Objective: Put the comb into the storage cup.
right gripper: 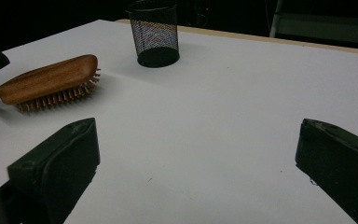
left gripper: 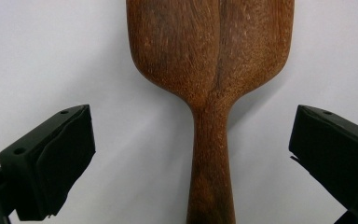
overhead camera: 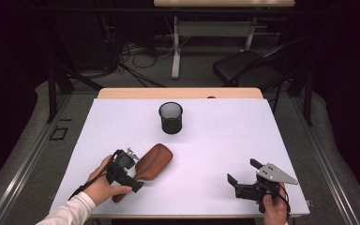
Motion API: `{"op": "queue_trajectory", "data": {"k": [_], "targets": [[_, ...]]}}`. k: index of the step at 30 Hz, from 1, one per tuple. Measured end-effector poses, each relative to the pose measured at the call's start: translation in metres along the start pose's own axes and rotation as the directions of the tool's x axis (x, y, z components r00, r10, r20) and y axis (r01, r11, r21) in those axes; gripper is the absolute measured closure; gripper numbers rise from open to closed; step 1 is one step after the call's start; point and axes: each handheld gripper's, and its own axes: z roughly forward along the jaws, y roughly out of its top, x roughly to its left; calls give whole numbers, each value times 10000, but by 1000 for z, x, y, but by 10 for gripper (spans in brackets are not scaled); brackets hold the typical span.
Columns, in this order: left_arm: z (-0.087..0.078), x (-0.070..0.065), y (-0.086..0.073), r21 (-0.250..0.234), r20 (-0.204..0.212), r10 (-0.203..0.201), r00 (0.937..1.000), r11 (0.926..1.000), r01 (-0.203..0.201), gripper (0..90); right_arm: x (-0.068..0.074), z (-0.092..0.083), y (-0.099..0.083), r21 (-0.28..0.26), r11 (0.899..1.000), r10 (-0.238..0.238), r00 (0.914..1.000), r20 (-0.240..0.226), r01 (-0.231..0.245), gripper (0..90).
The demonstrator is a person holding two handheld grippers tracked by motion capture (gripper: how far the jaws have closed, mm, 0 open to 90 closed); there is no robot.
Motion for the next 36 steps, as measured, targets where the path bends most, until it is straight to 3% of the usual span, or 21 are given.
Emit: {"op": "queue_trajectory", "data": {"k": [14,19,27,36], "targets": [[3,-2,4,-82,213,-239,9995,9997,241,17,0,0,0,34,10000,-72,10000,-20,72,0],[6,-3,6,107,332,-379,9987,9992,376,32,0,0,0,50,9999,-89,10000,-25,90,0],[8,-2,9,198,416,-584,9974,9981,576,146,0,0,-1,59,9999,-112,9999,-24,112,0],[11,-3,10,486,360,-489,9982,9977,471,187,0,0,-1,81,9999,-93,9999,-49,93,0]]}}
